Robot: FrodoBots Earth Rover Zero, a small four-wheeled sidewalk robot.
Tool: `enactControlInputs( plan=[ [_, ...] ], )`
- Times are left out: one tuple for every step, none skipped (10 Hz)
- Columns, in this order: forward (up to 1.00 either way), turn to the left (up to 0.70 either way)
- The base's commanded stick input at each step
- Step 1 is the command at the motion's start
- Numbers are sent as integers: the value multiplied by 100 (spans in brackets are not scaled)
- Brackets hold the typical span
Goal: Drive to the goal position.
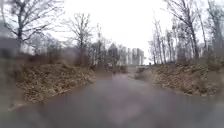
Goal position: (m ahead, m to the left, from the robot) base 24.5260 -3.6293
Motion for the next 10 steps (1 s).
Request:
enactControlInputs(
  plan=[
    [100,0],
    [100,0],
    [100,0],
    [100,0],
    [100,0],
    [100,0],
    [100,0],
    [100,0],
    [100,0],
    [100,0]
  ],
)
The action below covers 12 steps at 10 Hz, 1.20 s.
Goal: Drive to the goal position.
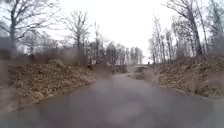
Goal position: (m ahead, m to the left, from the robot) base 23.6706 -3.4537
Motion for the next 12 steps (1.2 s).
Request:
enactControlInputs(
  plan=[
    [100,0],
    [100,0],
    [100,0],
    [100,0],
    [100,0],
    [100,0],
    [100,0],
    [100,0],
    [100,0],
    [100,0],
    [100,0],
    [100,0]
  ],
)
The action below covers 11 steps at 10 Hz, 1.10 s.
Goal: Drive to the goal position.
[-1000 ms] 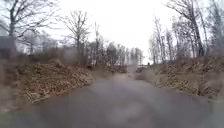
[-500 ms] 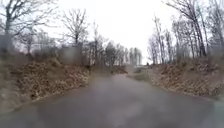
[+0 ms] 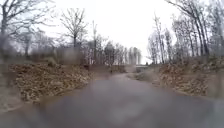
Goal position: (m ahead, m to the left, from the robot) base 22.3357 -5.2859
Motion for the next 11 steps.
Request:
enactControlInputs(
  plan=[
    [100,0],
    [100,0],
    [100,0],
    [100,0],
    [100,0],
    [100,0],
    [100,0],
    [100,0],
    [100,0],
    [100,0],
    [100,0]
  ],
)
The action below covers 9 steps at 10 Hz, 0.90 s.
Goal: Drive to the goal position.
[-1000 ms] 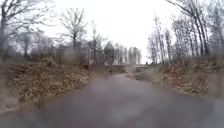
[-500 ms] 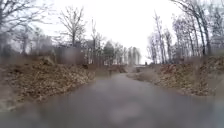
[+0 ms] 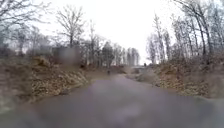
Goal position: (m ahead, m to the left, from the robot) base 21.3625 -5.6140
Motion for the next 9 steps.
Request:
enactControlInputs(
  plan=[
    [100,0],
    [100,0],
    [100,0],
    [100,0],
    [100,0],
    [100,0],
    [100,0],
    [100,0],
    [100,0]
  ],
)
